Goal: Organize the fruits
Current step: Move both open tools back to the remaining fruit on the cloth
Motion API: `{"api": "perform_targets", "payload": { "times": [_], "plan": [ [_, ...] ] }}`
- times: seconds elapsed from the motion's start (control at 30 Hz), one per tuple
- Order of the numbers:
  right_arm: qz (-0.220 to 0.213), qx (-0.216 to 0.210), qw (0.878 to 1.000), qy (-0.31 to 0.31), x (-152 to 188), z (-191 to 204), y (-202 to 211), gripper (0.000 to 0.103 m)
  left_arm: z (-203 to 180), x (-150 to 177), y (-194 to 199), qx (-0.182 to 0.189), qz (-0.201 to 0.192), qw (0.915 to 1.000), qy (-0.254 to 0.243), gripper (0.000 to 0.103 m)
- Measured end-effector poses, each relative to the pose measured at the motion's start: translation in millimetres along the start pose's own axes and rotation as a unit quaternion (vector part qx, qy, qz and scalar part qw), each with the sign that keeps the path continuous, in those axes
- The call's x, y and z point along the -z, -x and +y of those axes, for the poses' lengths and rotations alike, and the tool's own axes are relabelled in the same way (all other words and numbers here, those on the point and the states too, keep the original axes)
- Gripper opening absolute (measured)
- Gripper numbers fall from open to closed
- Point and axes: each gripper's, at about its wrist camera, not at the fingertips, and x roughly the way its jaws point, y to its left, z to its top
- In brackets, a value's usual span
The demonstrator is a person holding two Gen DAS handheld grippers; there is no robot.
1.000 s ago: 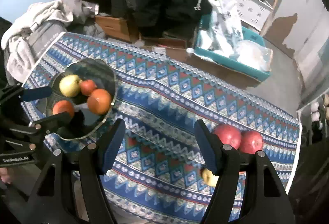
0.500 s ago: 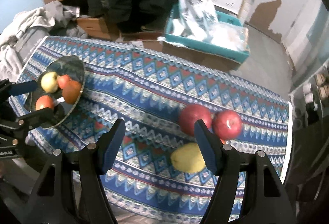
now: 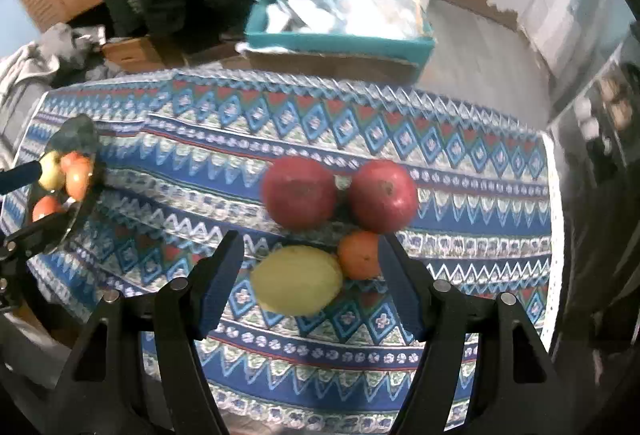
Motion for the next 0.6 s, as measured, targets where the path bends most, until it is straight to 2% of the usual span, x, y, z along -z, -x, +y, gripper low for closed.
{"api": "perform_targets", "payload": {
  "times": [0.6],
  "plan": [
    [0.058,-0.024,0.995,-0.075,7.3,-52.5,-70.8,0.070,-29.0,-26.6,-68.5,0.023,0.028,0.9989,-0.030,0.079]
  ]
}}
